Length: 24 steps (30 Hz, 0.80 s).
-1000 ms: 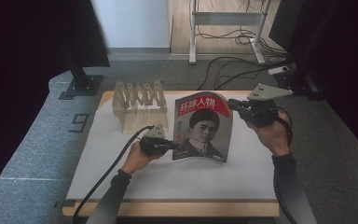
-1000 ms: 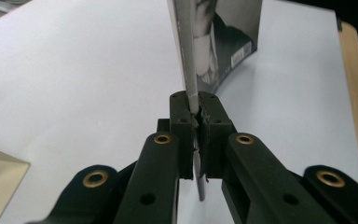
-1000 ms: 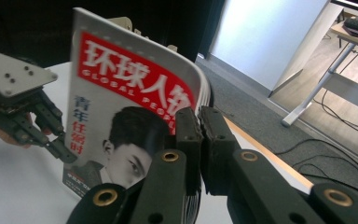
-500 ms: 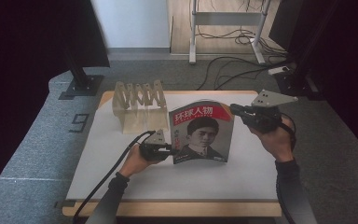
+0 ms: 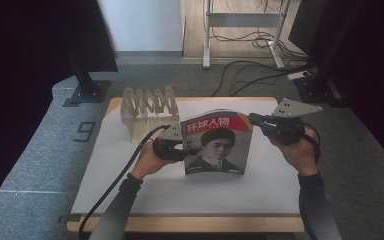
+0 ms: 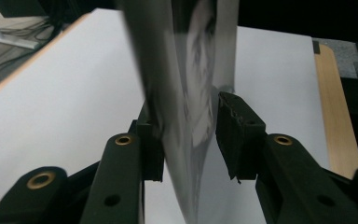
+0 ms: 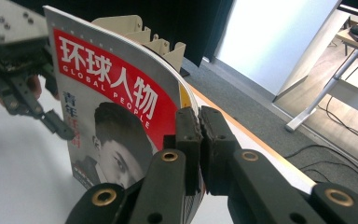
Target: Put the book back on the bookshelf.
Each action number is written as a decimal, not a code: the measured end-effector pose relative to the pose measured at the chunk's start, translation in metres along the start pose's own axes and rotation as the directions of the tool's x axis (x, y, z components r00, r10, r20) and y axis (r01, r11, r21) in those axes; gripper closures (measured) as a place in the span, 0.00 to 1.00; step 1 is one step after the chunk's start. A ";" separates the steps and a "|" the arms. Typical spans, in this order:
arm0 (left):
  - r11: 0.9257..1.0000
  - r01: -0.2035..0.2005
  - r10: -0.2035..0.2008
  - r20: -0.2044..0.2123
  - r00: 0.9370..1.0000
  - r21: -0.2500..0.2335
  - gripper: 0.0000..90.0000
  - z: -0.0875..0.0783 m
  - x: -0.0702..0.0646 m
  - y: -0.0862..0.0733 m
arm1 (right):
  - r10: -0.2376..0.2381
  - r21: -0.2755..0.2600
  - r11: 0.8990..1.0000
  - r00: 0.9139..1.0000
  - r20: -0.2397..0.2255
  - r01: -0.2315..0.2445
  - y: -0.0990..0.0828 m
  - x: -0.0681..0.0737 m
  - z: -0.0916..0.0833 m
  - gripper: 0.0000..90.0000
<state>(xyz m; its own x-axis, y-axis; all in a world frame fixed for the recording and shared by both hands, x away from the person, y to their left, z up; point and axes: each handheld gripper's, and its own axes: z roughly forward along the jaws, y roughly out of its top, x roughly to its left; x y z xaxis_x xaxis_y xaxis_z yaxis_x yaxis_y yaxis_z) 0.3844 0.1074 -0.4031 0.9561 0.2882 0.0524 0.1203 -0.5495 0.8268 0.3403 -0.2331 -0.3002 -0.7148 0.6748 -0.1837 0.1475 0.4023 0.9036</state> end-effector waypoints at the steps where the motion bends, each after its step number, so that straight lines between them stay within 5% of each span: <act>1: 1.000 -0.001 0.001 -0.007 1.000 0.002 0.70 0.000 0.001 0.003 | 0.000 0.000 1.000 1.000 0.000 0.000 0.000 0.000 0.000 0.95; 10: 0.998 0.013 -0.017 -0.068 0.998 -0.058 0.85 -0.006 0.004 0.022 | 0.007 -0.003 1.000 1.000 -0.009 -0.007 -0.001 -0.001 0.001 0.94; 15: 0.996 0.061 -0.062 -0.010 0.998 -0.069 0.96 -0.008 0.009 0.021 | 0.018 -0.003 1.000 1.000 -0.004 -0.018 -0.005 -0.003 -0.001 0.93; 24: 0.997 0.045 -0.047 -0.028 0.999 -0.069 0.96 -0.008 0.004 0.021 | 0.071 0.007 0.997 0.997 0.032 -0.072 -0.032 -0.012 -0.001 0.71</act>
<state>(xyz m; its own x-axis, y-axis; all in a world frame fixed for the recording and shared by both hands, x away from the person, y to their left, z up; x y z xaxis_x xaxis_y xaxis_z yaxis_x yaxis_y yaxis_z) 0.3888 0.1033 -0.3807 0.9416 0.3355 0.0293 0.1443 -0.4806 0.8650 0.3434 -0.2547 -0.3263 -0.6799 0.7215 -0.1311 0.2030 0.3571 0.9118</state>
